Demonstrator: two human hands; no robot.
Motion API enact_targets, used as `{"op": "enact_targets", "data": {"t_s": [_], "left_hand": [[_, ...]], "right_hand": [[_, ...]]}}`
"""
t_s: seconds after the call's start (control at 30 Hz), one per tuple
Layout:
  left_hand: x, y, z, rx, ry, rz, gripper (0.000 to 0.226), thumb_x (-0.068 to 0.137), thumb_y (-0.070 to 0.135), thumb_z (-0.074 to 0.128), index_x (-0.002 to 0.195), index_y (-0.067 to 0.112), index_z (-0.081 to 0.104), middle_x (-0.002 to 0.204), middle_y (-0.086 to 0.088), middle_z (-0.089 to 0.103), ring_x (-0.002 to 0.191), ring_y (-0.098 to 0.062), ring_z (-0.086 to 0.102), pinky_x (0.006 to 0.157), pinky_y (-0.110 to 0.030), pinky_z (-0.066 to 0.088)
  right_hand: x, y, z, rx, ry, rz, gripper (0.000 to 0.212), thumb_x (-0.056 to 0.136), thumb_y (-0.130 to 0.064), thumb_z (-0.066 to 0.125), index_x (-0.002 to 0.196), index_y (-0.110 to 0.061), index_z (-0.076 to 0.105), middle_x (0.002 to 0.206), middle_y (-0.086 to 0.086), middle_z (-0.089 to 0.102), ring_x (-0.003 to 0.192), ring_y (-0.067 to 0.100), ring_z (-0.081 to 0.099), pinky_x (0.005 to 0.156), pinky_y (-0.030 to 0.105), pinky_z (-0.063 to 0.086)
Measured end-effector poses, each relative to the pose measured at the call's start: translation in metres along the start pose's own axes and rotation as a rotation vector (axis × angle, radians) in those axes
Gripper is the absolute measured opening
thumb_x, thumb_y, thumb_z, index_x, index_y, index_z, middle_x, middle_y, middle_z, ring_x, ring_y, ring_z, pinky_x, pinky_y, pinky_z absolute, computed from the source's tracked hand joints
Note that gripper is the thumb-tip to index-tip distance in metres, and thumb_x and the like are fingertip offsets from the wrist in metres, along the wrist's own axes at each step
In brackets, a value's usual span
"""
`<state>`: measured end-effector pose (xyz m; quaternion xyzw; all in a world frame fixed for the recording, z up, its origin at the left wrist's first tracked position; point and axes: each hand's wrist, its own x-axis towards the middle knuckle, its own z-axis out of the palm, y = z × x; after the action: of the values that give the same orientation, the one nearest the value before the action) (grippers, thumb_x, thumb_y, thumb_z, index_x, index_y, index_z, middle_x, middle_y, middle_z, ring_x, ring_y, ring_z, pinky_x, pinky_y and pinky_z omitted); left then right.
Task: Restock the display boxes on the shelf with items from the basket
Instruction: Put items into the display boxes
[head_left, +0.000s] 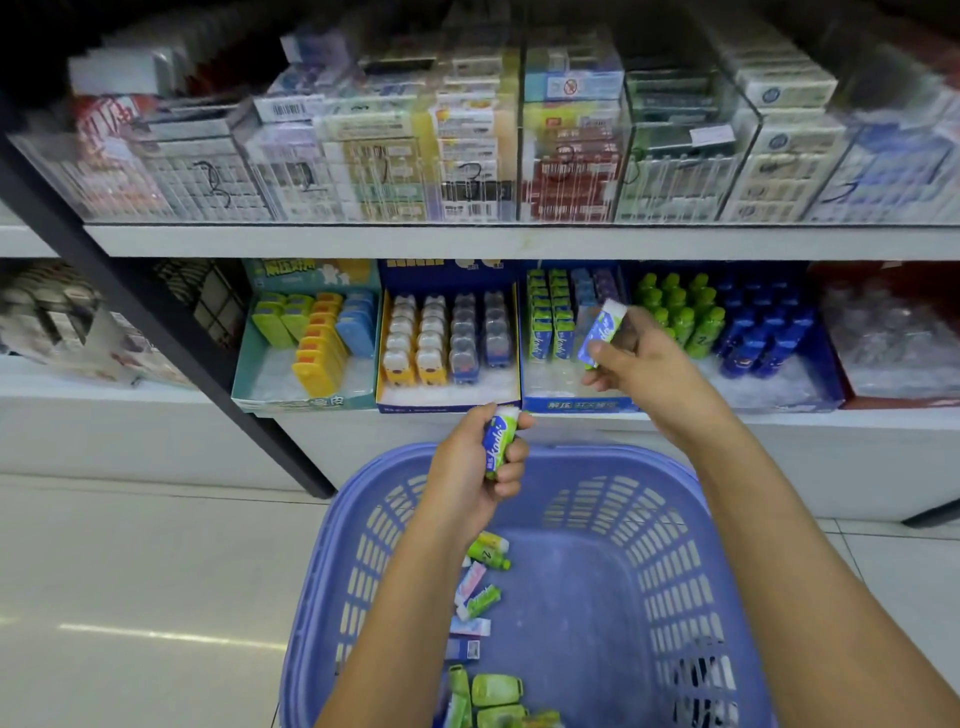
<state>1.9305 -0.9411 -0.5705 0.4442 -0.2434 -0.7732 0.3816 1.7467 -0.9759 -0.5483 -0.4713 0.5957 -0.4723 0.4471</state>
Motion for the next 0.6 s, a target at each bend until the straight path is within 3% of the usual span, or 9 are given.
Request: {"op": "enact_targets", "data": {"t_s": [0.1,0.2,0.27,0.43,0.6], "left_hand": [[0.004,0.002,-0.001,0.05,0.05,0.063,0.034,0.098,0.021,0.031,0.088,0.007,0.061,0.054,0.0,0.047,0.037,-0.008,0.032,0.035,-0.016,0.023],[0.008,0.004,-0.002,0.074,0.104,0.082,0.034,0.098,0.017,0.031,0.088,0.008,0.062,0.057,0.001,0.05,0.037,-0.008,0.035,0.036,-0.017,0.024],[0.009,0.005,-0.002,0.08,0.128,0.082,0.034,0.099,0.015,0.031,0.088,0.009,0.063,0.061,0.0,0.05,0.038,-0.008,0.037,0.038,-0.019,0.025],[0.008,0.008,0.0,0.122,0.181,0.119,0.032,0.1,0.013,0.034,0.092,0.007,0.064,0.071,-0.001,0.049,0.049,-0.01,0.037,0.044,-0.019,0.028],[0.01,0.01,0.001,0.147,0.244,0.135,0.026,0.1,0.011,0.038,0.094,0.003,0.062,0.075,-0.004,0.052,0.057,-0.013,0.041,0.046,-0.02,0.037]], "right_hand": [[0.011,0.002,-0.007,-0.465,0.099,-0.152,0.024,0.088,-0.011,0.062,0.111,-0.01,0.059,0.077,-0.002,0.053,0.063,0.012,0.05,0.062,0.02,0.042],[0.017,0.003,-0.007,-0.703,0.1,-0.328,0.021,0.09,-0.01,0.058,0.107,-0.018,0.066,0.08,-0.006,0.047,0.061,0.008,0.044,0.056,0.016,0.029],[0.02,0.002,-0.001,-0.691,0.125,-0.383,0.022,0.086,-0.01,0.063,0.108,-0.014,0.066,0.087,0.0,0.053,0.064,0.01,0.047,0.062,0.015,0.032],[0.025,0.001,0.014,-0.544,0.155,-0.445,0.019,0.081,-0.008,0.07,0.1,-0.008,0.069,0.08,-0.004,0.06,0.066,-0.001,0.052,0.065,0.0,0.04],[0.03,0.003,0.021,-0.68,0.049,-0.52,0.021,0.081,-0.007,0.07,0.102,-0.005,0.071,0.091,0.012,0.066,0.078,0.019,0.06,0.079,0.027,0.05]]}}
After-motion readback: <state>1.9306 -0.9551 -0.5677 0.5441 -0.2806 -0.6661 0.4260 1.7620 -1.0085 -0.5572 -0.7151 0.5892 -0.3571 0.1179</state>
